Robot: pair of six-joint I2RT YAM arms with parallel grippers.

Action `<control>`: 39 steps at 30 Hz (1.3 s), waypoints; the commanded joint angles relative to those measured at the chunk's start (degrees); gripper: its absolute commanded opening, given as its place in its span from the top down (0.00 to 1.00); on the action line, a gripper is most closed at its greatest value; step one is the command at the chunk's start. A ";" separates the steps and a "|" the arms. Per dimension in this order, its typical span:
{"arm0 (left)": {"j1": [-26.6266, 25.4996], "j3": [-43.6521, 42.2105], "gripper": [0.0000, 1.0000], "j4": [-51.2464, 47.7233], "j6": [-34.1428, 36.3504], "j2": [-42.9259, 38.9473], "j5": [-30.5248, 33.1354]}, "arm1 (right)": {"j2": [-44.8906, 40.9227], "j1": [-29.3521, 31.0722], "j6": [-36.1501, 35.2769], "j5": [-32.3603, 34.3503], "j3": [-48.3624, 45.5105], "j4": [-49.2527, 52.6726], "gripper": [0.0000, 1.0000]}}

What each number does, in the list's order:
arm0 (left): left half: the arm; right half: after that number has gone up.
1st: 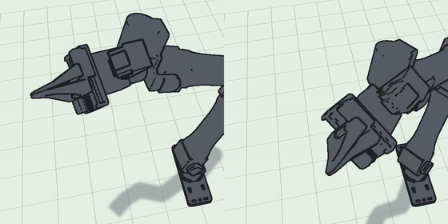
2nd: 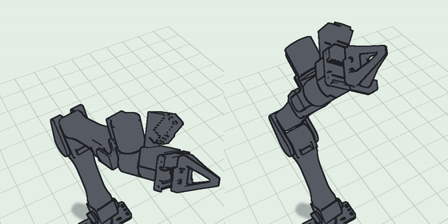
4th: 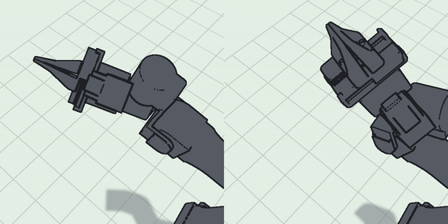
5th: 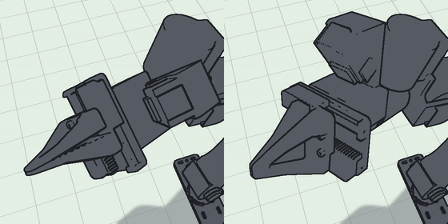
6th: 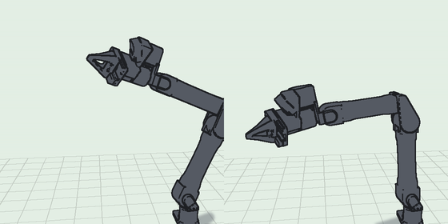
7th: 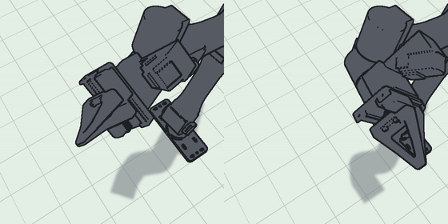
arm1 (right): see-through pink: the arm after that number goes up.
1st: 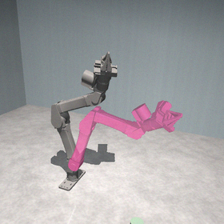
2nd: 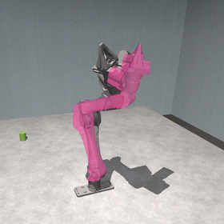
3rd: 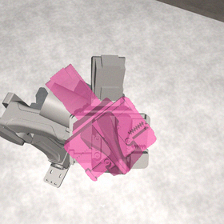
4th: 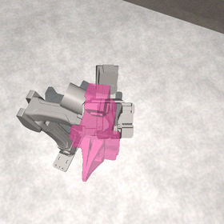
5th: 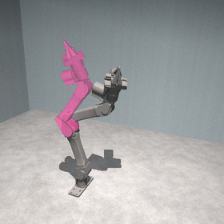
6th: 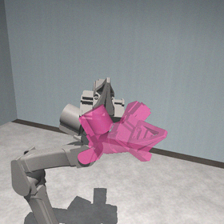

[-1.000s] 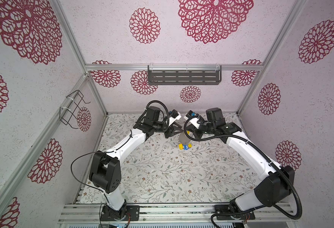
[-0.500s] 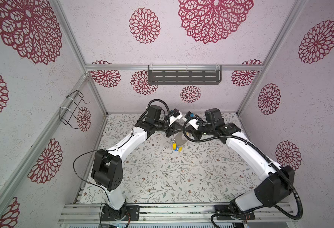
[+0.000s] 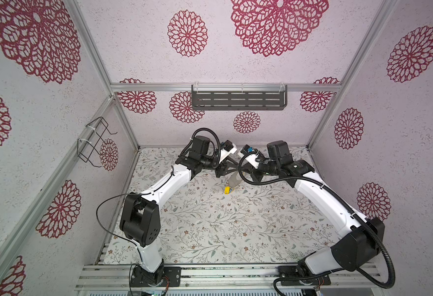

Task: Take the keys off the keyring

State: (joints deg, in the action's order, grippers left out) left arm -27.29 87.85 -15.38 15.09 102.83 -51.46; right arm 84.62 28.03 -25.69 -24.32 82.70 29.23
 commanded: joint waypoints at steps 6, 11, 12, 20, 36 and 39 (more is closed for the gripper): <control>-1.22 0.48 0.73 -0.62 0.18 1.55 -2.76 | -3.58 0.73 1.77 -4.58 0.48 -6.77 1.00; -1.19 2.12 1.00 -2.00 -1.03 2.81 -6.31 | -3.57 0.78 2.48 -5.08 0.32 -7.95 1.00; -1.27 2.35 1.00 -2.35 -1.18 2.97 -6.47 | -3.58 0.74 2.64 -5.15 0.28 -8.27 1.00; -1.45 2.14 1.00 -2.54 -1.93 1.87 -3.09 | -3.75 0.73 4.80 -4.07 -1.91 -11.50 1.00; 0.58 -0.14 0.48 11.24 -19.93 0.96 -2.28 | -7.09 0.17 7.45 -3.22 -9.17 -18.43 1.00; 1.38 -4.21 0.48 16.58 -20.01 -0.68 -3.18 | -7.44 -0.07 6.99 -3.28 -9.68 -18.00 1.00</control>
State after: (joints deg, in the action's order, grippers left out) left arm -26.02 86.61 -6.11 -2.59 104.12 -51.77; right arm 79.44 27.55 -19.27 -24.56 72.49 14.74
